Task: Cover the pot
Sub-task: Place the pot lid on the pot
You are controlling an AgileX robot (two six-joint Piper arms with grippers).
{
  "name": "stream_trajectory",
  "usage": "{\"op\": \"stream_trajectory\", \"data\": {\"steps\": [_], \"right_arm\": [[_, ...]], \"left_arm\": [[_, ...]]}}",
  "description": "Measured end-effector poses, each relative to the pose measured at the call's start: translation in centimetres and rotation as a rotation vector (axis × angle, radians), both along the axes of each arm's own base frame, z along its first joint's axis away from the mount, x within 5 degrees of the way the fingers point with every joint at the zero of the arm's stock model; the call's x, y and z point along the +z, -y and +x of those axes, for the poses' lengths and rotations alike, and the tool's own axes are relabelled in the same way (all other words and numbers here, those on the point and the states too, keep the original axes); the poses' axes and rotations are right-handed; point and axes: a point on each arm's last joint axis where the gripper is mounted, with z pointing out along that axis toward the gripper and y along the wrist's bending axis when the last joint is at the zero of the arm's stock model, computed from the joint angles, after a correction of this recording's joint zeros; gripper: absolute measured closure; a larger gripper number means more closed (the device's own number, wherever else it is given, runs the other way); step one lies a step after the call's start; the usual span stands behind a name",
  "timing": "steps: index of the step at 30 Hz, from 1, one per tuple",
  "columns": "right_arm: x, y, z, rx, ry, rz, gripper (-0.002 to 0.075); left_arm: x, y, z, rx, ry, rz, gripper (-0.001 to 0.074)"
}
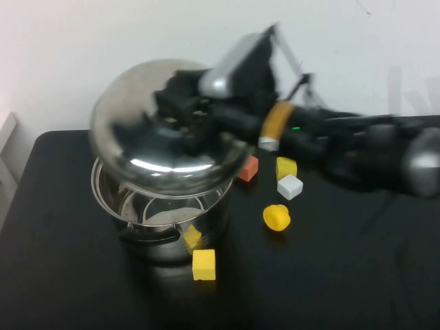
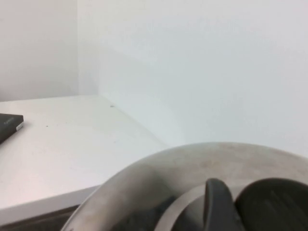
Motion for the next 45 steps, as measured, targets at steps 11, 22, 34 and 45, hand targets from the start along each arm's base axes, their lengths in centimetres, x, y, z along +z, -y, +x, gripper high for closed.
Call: {"op": "stream_trajectory", "data": {"steps": [11, 22, 34, 45], "right_arm": [[-4.1, -4.5, 2.3, -0.187, -0.129, -0.064, 0.0384], [-5.0, -6.0, 1.9, -0.218, -0.134, -0.140, 0.0384], [-7.2, -7.3, 2.1, -0.215, -0.183, -0.183, 0.0384], [-7.2, -7.3, 2.2, -0.218, -0.182, -0.190, 0.0384]], "left_arm": [[0.0, 0.0, 0.0, -0.001, 0.000, 0.002, 0.0736], [0.0, 0.0, 0.0, -0.001, 0.000, 0.002, 0.0736], [0.0, 0.0, 0.0, -0.001, 0.000, 0.002, 0.0736], [0.0, 0.0, 0.0, -0.001, 0.000, 0.002, 0.0736]]}}
